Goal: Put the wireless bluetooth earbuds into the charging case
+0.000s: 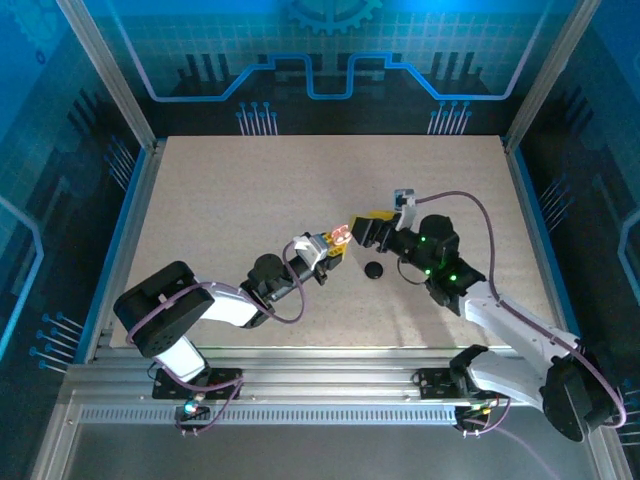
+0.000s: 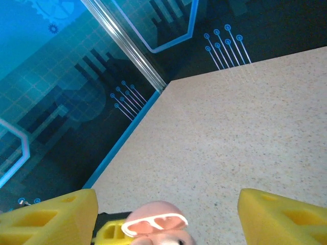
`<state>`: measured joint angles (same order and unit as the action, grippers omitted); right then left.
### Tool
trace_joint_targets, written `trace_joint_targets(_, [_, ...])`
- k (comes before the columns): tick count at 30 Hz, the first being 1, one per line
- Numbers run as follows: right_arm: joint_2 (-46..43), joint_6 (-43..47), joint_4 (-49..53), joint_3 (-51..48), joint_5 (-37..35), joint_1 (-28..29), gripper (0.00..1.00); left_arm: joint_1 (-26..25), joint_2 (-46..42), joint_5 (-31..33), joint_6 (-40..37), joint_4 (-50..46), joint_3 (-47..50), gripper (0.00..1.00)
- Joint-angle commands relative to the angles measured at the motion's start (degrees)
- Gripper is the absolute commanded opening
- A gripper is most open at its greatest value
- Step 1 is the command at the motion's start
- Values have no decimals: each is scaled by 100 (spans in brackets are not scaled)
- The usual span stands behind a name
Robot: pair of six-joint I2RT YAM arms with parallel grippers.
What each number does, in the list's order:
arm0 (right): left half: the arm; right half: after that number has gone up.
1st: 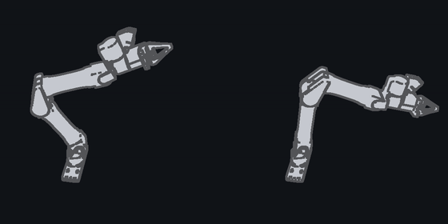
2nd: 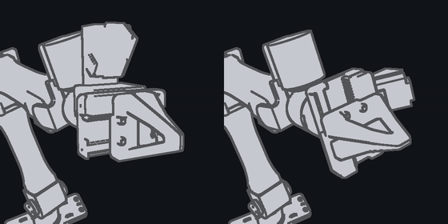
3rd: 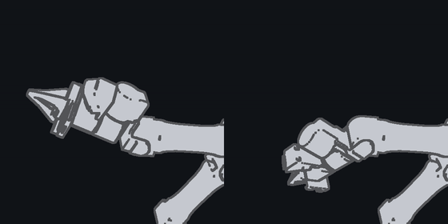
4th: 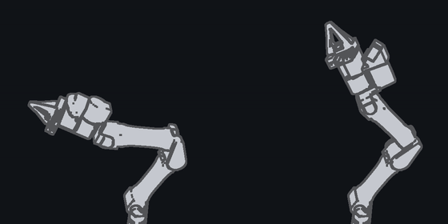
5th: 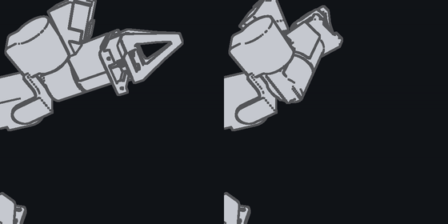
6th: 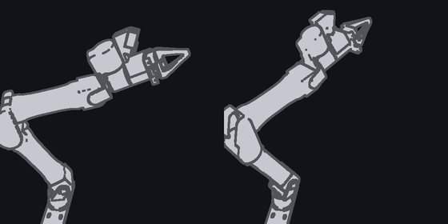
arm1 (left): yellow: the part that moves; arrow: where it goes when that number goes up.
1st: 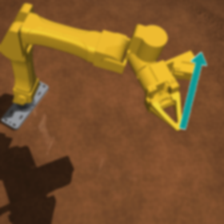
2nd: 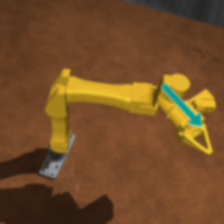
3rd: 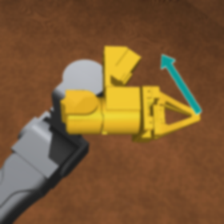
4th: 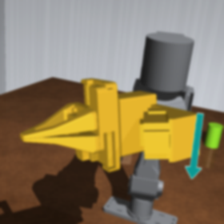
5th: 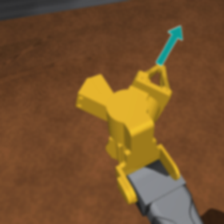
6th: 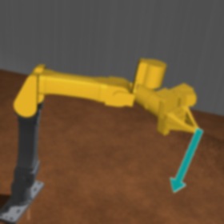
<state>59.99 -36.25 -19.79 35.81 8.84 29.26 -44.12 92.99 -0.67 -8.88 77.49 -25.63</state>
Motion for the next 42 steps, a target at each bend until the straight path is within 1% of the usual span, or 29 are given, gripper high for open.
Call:
trace_joint_targets(1, [-270, 995, 845, 196, 750, -223, 73, -48, -239, -310, 168, 277, 52, 20])
trace_joint_targets(5, [-617, 2375, 1232, 123, 1359, -503, 75, -50, -332, -494, 246, 275, 207, 20])
trace_joint_targets(9, [-952, 3501, 1291, -68, 2027, -842, 77, -20, -458, -672, 312, 275, 369, 20])
trace_joint_targets(11, [-1072, 4190, 1399, -126, 2504, -973, 78, -11, -563, -966, 445, 275, 447, 19])
trace_joint_targets(14, [-1113, 4995, 1707, -106, 2889, -1031, 79, 2, -682, -1414, 560, 248, 536, 19])
trace_joint_targets(17, [-1006, 5980, 2400, 72, 3567, -1064, 79, 39, -801, -1809, 597, 205, 596, 19])
trace_joint_targets(19, [-888, 6435, 2796, 200, 3858, -1075, 78, 50, -880, -1987, 591, 166, 628, 19])
trace_joint_targets(23, [-573, 6616, 3031, 392, 4144, -1080, 78, 69, -1023, -2215, 538, 57, 621, 19])
trace_joint_targets(28, [-118, 6667, 3003, 485, 4453, -1016, 78, 64, -1125, -2254, 486, -49, 603, 19])
trace_joint_targets(32, [249, 6798, 3215, 717, 4584, -905, 77, 65, -1067, -2271, 502, 52, 603, 19])
trace_joint_targets(38, [620, 7486, 4000, 1158, 4991, -660, 75, 66, -928, -2249, 550, 213, 546, 20])
trace_joint_targets(42, [814, 7744, 4321, 1387, 5074, -579, 73, 70, -895, -2254, 537, 218, 493, 21])
